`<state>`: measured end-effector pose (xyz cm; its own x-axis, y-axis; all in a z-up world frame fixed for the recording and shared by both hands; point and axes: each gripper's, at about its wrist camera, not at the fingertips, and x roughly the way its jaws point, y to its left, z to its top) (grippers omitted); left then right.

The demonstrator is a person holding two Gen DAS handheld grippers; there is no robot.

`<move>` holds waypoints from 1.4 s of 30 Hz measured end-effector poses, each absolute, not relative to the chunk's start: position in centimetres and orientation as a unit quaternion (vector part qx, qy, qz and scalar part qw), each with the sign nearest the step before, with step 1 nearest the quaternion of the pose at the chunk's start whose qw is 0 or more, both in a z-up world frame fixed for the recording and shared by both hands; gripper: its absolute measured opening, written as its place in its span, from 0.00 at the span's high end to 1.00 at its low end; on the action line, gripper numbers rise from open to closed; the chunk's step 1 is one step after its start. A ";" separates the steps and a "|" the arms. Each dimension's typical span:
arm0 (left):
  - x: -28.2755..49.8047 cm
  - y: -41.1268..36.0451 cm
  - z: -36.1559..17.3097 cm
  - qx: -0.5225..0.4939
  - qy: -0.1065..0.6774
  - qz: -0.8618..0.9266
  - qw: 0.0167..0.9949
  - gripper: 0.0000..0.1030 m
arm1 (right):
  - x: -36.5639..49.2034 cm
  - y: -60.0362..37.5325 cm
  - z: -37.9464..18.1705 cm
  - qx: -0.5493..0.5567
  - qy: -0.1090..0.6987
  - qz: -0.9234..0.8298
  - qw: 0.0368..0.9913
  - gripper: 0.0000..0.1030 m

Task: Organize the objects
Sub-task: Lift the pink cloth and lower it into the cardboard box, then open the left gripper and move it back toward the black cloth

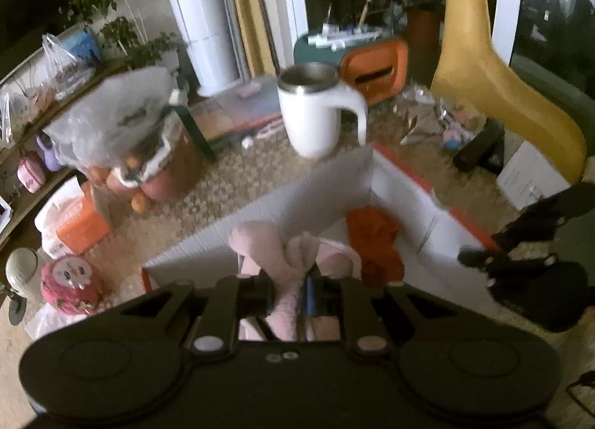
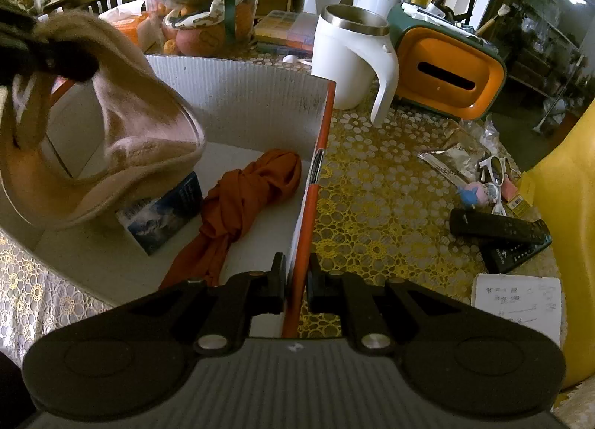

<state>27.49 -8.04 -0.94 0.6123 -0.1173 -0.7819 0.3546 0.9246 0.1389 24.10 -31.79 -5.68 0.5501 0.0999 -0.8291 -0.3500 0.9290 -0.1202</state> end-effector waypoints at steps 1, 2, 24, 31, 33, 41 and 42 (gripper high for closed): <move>27.7 -8.1 -1.5 0.143 0.426 -0.133 0.884 0.86 | 24.1 -31.9 -5.7 -0.137 0.457 0.129 0.870 0.90; 27.9 -8.1 -2.1 0.144 0.431 -0.131 0.881 0.86 | 24.1 -31.8 -5.7 -0.137 0.456 0.129 0.870 0.90; 30.2 -8.9 -8.7 0.149 0.520 -0.146 0.829 0.82 | 24.0 -32.2 -5.7 -0.137 0.456 0.130 0.870 0.90; 29.8 -8.8 -9.0 0.151 0.521 -0.146 0.828 0.69 | 23.9 -31.6 -5.6 -0.138 0.457 0.130 0.869 0.90; 29.6 -8.6 -8.7 0.149 0.517 -0.141 0.831 0.62 | 23.9 -31.6 -5.7 -0.139 0.458 0.129 0.869 0.90; 28.2 -7.7 -6.5 0.126 0.490 -0.142 0.851 0.34 | 23.1 -30.0 -5.4 -0.136 0.460 0.127 0.868 0.90; 28.0 -7.6 -6.2 0.125 0.486 -0.143 0.853 0.32 | 23.8 -28.5 -5.6 -0.138 0.460 0.126 0.868 0.90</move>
<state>28.00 -7.63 -6.16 0.4878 -0.1224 -0.8643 0.3648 0.9281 0.0744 23.84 -28.48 -5.56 0.5454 0.0916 -0.8332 -0.3449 0.9305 -0.1235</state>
